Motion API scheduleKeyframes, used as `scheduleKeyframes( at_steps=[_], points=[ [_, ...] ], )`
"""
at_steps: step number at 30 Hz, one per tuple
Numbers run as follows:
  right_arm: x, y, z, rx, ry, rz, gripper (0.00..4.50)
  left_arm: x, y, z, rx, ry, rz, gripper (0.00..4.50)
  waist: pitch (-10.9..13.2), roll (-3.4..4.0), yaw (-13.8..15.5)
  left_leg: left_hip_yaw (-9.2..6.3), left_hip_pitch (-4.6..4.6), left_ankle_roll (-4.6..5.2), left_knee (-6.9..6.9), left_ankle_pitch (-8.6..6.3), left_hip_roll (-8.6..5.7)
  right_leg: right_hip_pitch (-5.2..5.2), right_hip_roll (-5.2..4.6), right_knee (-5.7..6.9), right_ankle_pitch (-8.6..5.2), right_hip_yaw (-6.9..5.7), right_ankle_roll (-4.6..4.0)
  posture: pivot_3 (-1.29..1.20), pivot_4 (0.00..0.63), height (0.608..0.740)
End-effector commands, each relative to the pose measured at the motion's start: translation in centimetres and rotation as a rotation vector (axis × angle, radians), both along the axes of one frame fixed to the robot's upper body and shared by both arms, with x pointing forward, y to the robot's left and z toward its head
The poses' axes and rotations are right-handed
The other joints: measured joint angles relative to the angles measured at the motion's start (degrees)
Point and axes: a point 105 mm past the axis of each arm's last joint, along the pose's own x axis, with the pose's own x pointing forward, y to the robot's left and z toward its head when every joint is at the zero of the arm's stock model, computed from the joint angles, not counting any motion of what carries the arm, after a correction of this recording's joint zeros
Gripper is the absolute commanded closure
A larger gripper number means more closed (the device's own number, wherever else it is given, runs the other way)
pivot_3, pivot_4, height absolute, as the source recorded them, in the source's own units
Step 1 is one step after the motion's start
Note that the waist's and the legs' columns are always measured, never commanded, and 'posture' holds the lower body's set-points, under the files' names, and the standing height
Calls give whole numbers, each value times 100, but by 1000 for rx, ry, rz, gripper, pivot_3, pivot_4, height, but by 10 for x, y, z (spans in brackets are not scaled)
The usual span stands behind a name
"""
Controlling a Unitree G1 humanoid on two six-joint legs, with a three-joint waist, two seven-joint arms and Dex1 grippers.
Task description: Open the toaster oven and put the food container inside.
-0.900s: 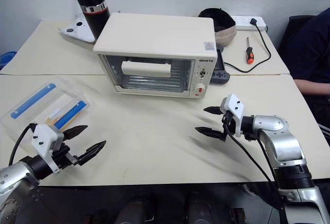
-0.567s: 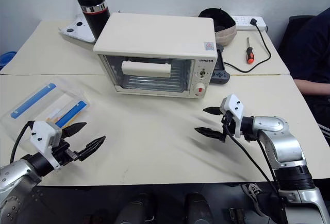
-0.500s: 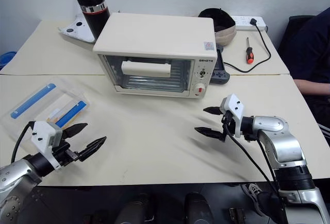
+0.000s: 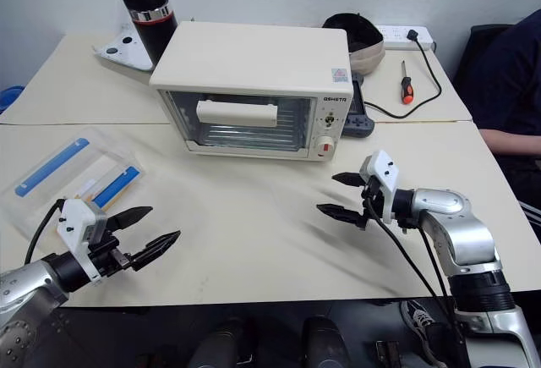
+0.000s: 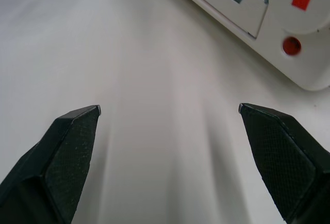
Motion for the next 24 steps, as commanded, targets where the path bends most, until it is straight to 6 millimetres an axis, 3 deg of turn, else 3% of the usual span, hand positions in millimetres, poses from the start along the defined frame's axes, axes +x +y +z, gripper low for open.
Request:
scheduleKeyframes(
  at_steps=[1, 3, 9, 16, 18, 24],
  points=[
    [-1, 28, 32, 94, -63, 73, 0, -11, -13, 42, -35, -84, -136, 21, 0, 0, 0, 0, 0, 0, 1, 0, 0, -2, 0, 2, 0, 2, 0, 0, 150, 740],
    [6, 43, 41, 133, -66, 85, 0, -15, -12, 67, -55, -118, -187, 21, 0, -1, -19, -2, 1, -5, 2, 3, 2, -4, 0, 11, -1, 3, -1, 0, 150, 740],
    [33, 59, 59, 179, -89, 54, 0, -18, -9, 119, -64, -200, -235, 21, -3, 7, 1, -5, 1, -8, -1, 6, -3, -4, 0, 25, -2, 2, -4, 0, 150, 740],
    [38, 78, 81, 237, -116, 113, 0, -15, -5, 131, 4, -223, -212, 21, -3, 7, -23, -2, -2, -8, -6, 7, -3, -7, 6, 24, -2, 1, -3, 0, 150, 740],
    [32, 83, 84, 239, -124, 153, 0, -13, -3, 128, 19, -219, -198, 21, -3, 7, -22, 0, -2, -8, -6, 8, -2, -7, 7, 24, -2, 1, -3, 0, 150, 740],
    [-22, 96, 94, 265, -152, 418, 0, -7, -1, 120, 38, -203, -183, 21, -3, 8, -13, 0, -2, -8, -13, 7, -2, -10, 7, 22, -2, 2, -3, 0, 150, 740]
  ],
)
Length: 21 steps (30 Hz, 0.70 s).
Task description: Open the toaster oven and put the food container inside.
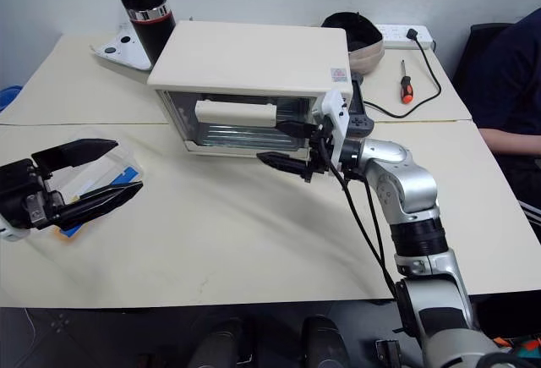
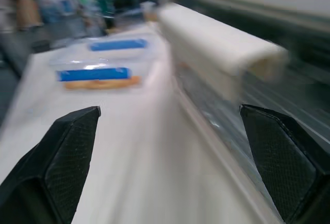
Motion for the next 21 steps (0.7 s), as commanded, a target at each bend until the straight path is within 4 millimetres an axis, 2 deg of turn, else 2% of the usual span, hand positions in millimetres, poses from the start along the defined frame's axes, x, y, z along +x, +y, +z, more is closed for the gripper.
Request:
scheduleKeyframes(
  at_steps=[1, 7, 8, 10, 11, 16, 21],
  points=[
    [-33, 9, 16, 18, -64, 153, 0, 2, 0, -1, 15, -23, 4, 21, 0, 0, 1, 0, 0, 0, 0, 0, 0, 0, 0, 0, 0, 0, 0, 0, 150, 740],
    [-41, 3, -8, -71, -60, 156, 0, 16, 1, 4, 15, -46, 17, 21, 0, 0, -6, 1, -1, -2, -3, -1, 1, -2, 0, -3, 0, 2, 0, 0, 150, 740],
    [-38, 2, -14, -84, -54, 135, 0, 24, 5, 12, -5, -90, 36, 197, 0, 0, 0, 3, 0, -2, -3, -1, 1, -2, 0, -3, 0, 2, 0, 0, 150, 740],
    [-34, 0, -21, -98, -51, 105, 0, 35, 8, 23, -30, -144, 52, 595, 0, 0, 7, 1, 0, -5, -1, 1, 1, -3, 1, 0, 0, 0, 0, 0, 150, 740],
    [-32, 0, -22, -96, -49, 93, 0, 41, 9, 27, -36, -163, 60, 939, 0, 0, 11, 2, 1, -4, 3, 1, 0, -2, 1, 4, 0, 1, 0, 0, 150, 740],
    [-25, 3, -24, -87, -51, 63, 0, 75, 6, 23, 49, -183, 69, 2489, 0, -1, 15, 5, 2, -2, 4, 2, -3, -2, 1, 12, 0, -1, 0, 0, 150, 740],
    [-22, 3, -24, -78, -54, 44, 0, 101, 1, 17, 151, -205, 73, 3976, 0, -2, 13, 6, -2, -1, 8, 2, -3, -4, 6, 10, 1, -4, 1, 0, 150, 740]
  ],
)
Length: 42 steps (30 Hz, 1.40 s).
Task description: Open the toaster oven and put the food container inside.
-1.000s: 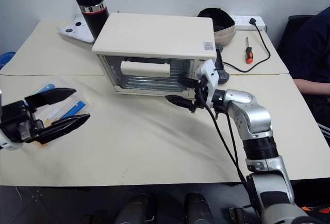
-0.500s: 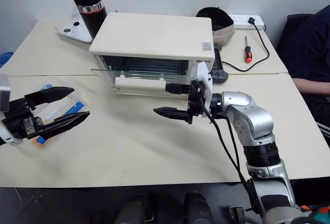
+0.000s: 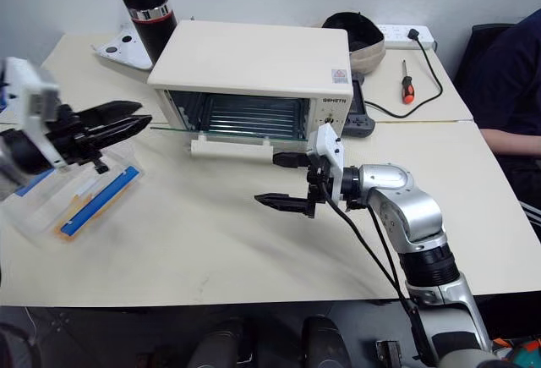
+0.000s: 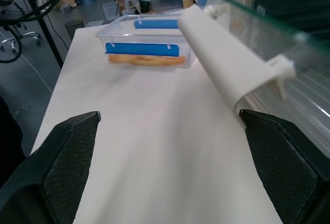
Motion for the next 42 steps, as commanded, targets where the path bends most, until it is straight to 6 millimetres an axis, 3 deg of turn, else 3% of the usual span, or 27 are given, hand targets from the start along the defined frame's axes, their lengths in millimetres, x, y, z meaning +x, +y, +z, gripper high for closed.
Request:
scheduleKeyframes(
  at_steps=[1, 8, 16, 20, 28, 33, 39, 42],
  points=[
    [-2, 2, 8, 18, -43, -1, 0, 19, -2, 1, 104, -67, 27, 4332, 0, 0, 2, 1, 0, 0, 1, 0, 0, -1, 0, 1, 0, 0, 0, 0, 150, 740],
    [-6, 0, 9, 27, -44, -14, 0, 34, -14, 8, 78, -94, -25, 4465, 1, -2, 0, 3, -2, 4, 8, 3, 2, -1, 3, 8, 0, -3, 2, 0, 150, 740],
    [14, -5, 13, 39, -58, -132, 0, -3, -7, 28, -81, -50, -138, 4465, 2, -3, -20, 1, -1, 4, 14, 3, 6, -2, 0, 17, 0, -3, 2, 0, 150, 740],
    [39, -1, 18, 61, -70, -212, 0, -39, 3, 33, -143, 7, -196, 3566, 3, -4, -43, 2, 0, 3, 16, 4, 7, -3, 0, 23, 0, -1, 2, 0, 150, 740],
    [49, 17, 44, 132, -110, -156, 0, -41, 20, 26, -75, 0, -71, 1142, 3, -6, 5, -6, -1, 2, 17, 8, 2, -1, -7, 23, 0, -2, 2, 0, 150, 740],
    [17, 25, 52, 160, -111, 25, 0, -37, 15, 19, -56, 6, -68, 1142, 3, -6, -15, -5, -1, 3, 3, 7, 0, -8, -8, 24, 0, -2, 2, 0, 150, 740],
    [-11, 24, 33, 100, -67, 129, 0, -6, 23, 28, -92, -88, 30, 1142, 3, -6, 4, -3, -2, 2, 2, 6, 1, -10, -6, 23, 0, -5, 2, 0, 150, 740],
    [-10, 24, 24, 81, -49, 108, 0, 8, 19, 31, -80, -106, 26, 2019, 3, -7, 0, 0, -3, 3, 7, 7, 0, -10, -6, 25, 0, -5, 2, 0, 150, 740]
  ],
)
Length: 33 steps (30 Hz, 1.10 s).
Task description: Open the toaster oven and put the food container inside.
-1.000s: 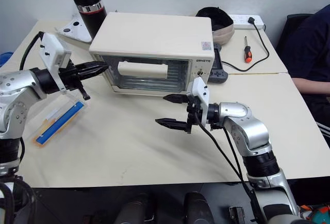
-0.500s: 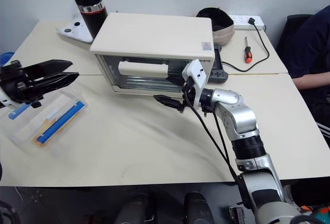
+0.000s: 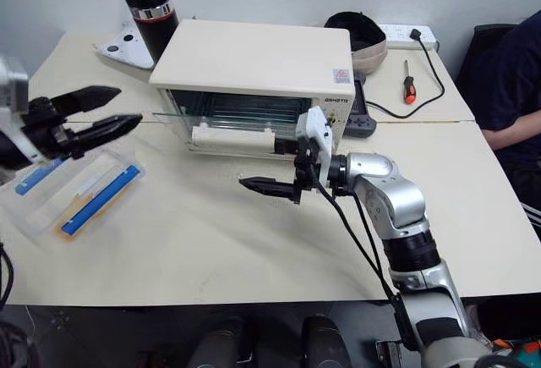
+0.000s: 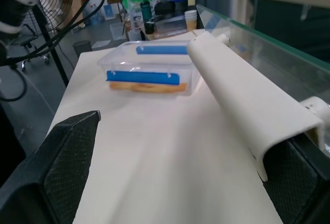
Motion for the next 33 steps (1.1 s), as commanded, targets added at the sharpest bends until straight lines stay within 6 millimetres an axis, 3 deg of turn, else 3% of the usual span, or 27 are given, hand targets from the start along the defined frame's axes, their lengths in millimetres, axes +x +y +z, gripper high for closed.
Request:
scheduleKeyframes(
  at_steps=[1, 5, 9, 15, 23, 27, 30, 33],
  points=[
    [-13, 6, 8, 6, -51, 54, 0, 13, -5, 9, 46, -60, 13, 2313, 0, 0, 0, -1, 0, 0, 0, 0, 0, 0, 1, 0, 0, -2, 0, 0, 150, 740],
    [-10, 7, 0, -4, -37, 32, 0, 30, -18, 6, 110, -80, -7, 3607, 0, -1, -3, 1, 1, 0, -2, 0, 0, 0, 3, 0, 0, -6, 0, 0, 150, 740],
    [-8, 8, -9, -20, -30, 6, 0, 38, -40, -6, 219, -79, -110, 4472, 0, -1, 0, 8, 0, -2, 4, 1, 5, -4, 9, 3, 0, -15, 0, 0, 150, 740],
    [-8, 6, -9, -6, -27, -26, 0, 31, -49, -26, 282, -4, -239, 4491, 0, -1, -7, 13, 0, 0, 9, 1, 4, -3, 6, 5, 0, -12, 0, 0, 150, 740],
    [-7, -3, -8, -18, -39, -96, 0, 43, -51, -50, 366, 30, -233, 4491, 0, -1, 3, 13, 0, 2, 13, 1, 4, -3, 6, 8, 0, -11, 0, 0, 150, 740],
    [-12, -37, -12, -82, -37, -175, 0, 46, -54, -52, 365, 27, -246, 4491, 0, -1, 48, 10, -3, 9, 19, 1, 0, -1, 0, 9, 0, -11, 1, 0, 150, 740],
    [-37, -71, -14, -167, -6, -156, 0, 46, -57, -58, 364, 39, -265, 4491, 0, -2, 149, 10, -6, 16, 19, -3, -2, 0, -3, 3, 1, -13, 3, 0, 150, 740],
    [-53, -89, -13, -226, 21, -137, 0, 45, -58, -64, 366, 57, -280, 4491, 1, -4, 151, 9, -6, 19, 22, -5, -1, 7, -2, -3, 2, -15, 4, 0, 150, 740]
  ],
)
